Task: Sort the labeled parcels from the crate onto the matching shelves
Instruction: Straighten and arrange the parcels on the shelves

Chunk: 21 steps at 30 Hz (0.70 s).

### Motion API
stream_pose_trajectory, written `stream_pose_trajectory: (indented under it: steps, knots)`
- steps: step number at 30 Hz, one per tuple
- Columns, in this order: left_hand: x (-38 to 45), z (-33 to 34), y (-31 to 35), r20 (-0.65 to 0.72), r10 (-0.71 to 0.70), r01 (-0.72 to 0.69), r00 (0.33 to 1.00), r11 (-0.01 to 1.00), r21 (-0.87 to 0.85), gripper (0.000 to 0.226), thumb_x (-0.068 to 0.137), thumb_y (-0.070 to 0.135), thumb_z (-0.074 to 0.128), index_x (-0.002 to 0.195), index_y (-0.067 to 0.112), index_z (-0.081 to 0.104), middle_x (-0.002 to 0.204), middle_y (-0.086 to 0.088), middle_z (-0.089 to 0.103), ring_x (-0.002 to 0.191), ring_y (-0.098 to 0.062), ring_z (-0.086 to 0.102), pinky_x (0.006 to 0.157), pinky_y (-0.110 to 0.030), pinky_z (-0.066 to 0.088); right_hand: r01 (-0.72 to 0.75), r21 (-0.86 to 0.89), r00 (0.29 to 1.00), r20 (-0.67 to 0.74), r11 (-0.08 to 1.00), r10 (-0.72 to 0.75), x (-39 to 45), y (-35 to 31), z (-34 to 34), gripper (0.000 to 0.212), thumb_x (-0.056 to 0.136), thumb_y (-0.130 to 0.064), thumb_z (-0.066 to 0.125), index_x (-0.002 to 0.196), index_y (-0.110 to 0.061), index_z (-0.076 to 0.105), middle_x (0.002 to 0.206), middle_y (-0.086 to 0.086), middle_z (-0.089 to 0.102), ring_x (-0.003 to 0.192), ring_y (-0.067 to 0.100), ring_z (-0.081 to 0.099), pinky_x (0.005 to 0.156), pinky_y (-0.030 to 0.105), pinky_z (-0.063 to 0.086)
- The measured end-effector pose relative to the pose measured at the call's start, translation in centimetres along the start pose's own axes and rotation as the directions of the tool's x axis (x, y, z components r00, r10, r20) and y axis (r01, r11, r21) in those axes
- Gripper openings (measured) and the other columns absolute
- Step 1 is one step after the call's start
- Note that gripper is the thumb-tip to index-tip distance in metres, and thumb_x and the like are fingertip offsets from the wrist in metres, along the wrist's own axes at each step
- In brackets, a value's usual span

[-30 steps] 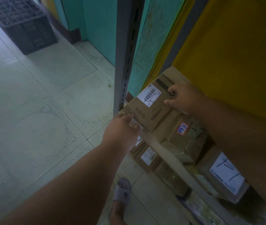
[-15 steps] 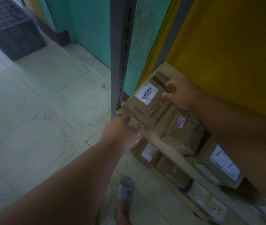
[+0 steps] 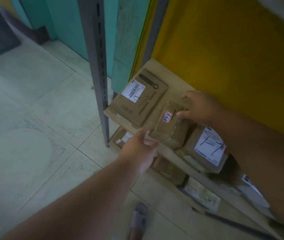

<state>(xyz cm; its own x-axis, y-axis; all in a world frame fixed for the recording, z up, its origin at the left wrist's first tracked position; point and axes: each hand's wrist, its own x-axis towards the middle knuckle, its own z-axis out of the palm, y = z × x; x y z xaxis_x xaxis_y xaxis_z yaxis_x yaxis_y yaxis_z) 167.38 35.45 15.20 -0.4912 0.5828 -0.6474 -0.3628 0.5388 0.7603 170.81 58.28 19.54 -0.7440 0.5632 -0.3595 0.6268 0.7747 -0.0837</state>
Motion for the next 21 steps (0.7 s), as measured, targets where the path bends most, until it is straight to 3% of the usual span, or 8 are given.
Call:
stream_pose_trajectory:
  steps: [2,5,7,10,12,15,19,21]
  knots:
    - [0.4,1.2,-0.1,-0.04,-0.017,0.012,0.999,0.992,-0.128,0.051,0.097,0.027,0.059,0.145,0.029,0.046,0.097,0.018,0.067,0.094,-0.009,0.07,0.089,-0.039,0.059,-0.006,0.084,1.0,0.007,0.996,0.005,0.2,0.1,0.4,0.067,0.081,-0.038,0.08,0.138,-0.016,0.053,0.136,0.01,0.057,0.118,0.027,0.056,0.092,0.035,0.046]
    - [0.8,2.2,0.0,-0.121,-0.027,-0.004,0.992,0.97,-0.245,0.044,0.096,0.025,0.059,0.14,0.027,0.053,0.107,0.012,0.067,0.096,-0.011,0.069,0.092,-0.042,0.058,0.013,0.138,1.0,0.006,0.99,-0.014,0.1,0.3,0.9,0.056,0.085,-0.035,0.078,0.133,-0.016,0.057,0.125,0.008,0.065,0.11,0.024,0.06,0.087,0.033,0.048]
    - [0.8,2.6,-0.1,-0.165,-0.008,-0.032,0.986,0.97,-0.242,0.045,0.095,0.025,0.059,0.14,0.027,0.054,0.115,0.011,0.067,0.098,-0.01,0.067,0.088,-0.036,0.058,0.028,0.133,1.0,-0.014,0.991,-0.026,-0.1,0.4,1.2,0.05,0.087,-0.035,0.075,0.13,-0.015,0.059,0.122,0.008,0.067,0.108,0.024,0.061,0.083,0.029,0.046]
    - [0.6,2.7,-0.1,-0.221,-0.012,-0.05,0.975,0.96,-0.274,0.046,0.095,0.021,0.058,0.14,0.028,0.054,0.1,0.023,0.06,0.092,-0.005,0.066,0.08,-0.029,0.06,0.049,0.157,0.998,-0.051,0.986,-0.042,-0.3,0.3,1.7,0.048,0.087,-0.034,0.075,0.128,-0.013,0.061,0.119,0.01,0.068,0.105,0.024,0.062,0.08,0.027,0.043]
    - [0.7,2.7,-0.2,-0.255,-0.029,-0.05,0.966,0.953,-0.298,0.047,0.095,0.02,0.061,0.14,0.028,0.054,0.107,0.018,0.064,0.09,-0.005,0.065,0.086,-0.033,0.059,0.056,0.174,0.997,-0.062,0.983,-0.046,-0.4,0.2,2.0,0.048,0.088,-0.035,0.074,0.129,-0.014,0.061,0.119,0.009,0.067,0.103,0.022,0.061,0.079,0.026,0.04]
    - [0.8,2.7,0.0,-0.287,-0.009,-0.073,0.958,0.96,-0.272,0.046,0.095,0.02,0.061,0.14,0.026,0.054,0.118,0.01,0.065,0.084,-0.007,0.065,0.08,-0.028,0.056,0.067,0.187,0.996,-0.077,0.98,-0.053,-0.5,0.2,2.3,0.049,0.089,-0.036,0.073,0.131,-0.015,0.059,0.119,0.01,0.066,0.095,0.018,0.056,0.077,0.026,0.039]
    - [0.9,2.9,-0.1,-0.309,0.001,-0.075,0.951,0.971,-0.227,0.048,0.093,0.021,0.062,0.14,0.025,0.055,0.121,0.006,0.067,0.101,-0.016,0.066,0.099,-0.041,0.053,0.055,0.171,0.997,-0.07,0.984,-0.044,-0.5,0.3,2.4,0.046,0.091,-0.038,0.07,0.13,-0.017,0.058,0.116,0.006,0.065,0.092,0.016,0.053,0.074,0.026,0.037]
    - [1.0,2.9,0.0,-0.307,-0.009,-0.067,0.952,0.969,-0.237,0.045,0.093,0.02,0.062,0.137,0.025,0.057,0.118,0.006,0.067,0.102,-0.016,0.066,0.097,-0.042,0.055,0.061,0.162,0.997,-0.06,0.985,-0.052,-0.5,0.4,2.2,0.041,0.095,-0.033,0.065,0.132,-0.017,0.058,0.119,0.007,0.065,0.096,0.018,0.056,0.076,0.027,0.039]
